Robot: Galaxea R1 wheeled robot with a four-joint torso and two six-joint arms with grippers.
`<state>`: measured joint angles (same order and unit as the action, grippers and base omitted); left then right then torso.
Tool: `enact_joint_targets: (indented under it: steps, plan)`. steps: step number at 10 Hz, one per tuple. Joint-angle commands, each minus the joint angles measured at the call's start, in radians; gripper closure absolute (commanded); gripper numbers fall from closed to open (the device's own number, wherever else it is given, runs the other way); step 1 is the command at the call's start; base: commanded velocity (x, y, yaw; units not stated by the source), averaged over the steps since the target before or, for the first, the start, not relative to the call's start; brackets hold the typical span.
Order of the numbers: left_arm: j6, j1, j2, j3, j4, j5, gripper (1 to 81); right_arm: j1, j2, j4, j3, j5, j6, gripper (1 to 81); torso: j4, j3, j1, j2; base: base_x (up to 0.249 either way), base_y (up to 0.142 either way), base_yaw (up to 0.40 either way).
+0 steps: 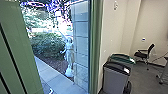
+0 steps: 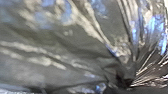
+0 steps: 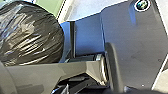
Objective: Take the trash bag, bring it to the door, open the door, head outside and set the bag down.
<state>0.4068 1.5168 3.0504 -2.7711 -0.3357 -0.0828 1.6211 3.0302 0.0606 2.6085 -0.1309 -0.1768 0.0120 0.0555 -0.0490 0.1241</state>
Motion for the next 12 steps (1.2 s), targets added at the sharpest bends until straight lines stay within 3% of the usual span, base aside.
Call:
enact_joint_targets:
  steps: [1, 7, 12]
  plan:
    - [0.001, -0.049, 0.001, 0.002, 0.009, 0.052, 81.1, -0.036, 0.012, 0.011, -0.007, 0.060, 0.007, 1.0, 0.000, 0.000, 0.000, 0.000, 0.000, 0.000, 0.000]
    - [0.003, -0.051, -0.002, -0.001, 0.015, 0.052, 81.1, -0.037, 0.014, 0.011, -0.006, 0.060, 0.007, 1.0, 0.000, 0.000, 0.000, 0.000, 0.000, 0.000, 0.000]
    - [0.006, -0.051, -0.004, -0.001, 0.020, 0.054, 81.1, -0.036, 0.014, 0.008, -0.006, 0.059, 0.007, 1.0, 0.000, 0.000, 0.000, 0.000, 0.000, 0.000, 0.151]
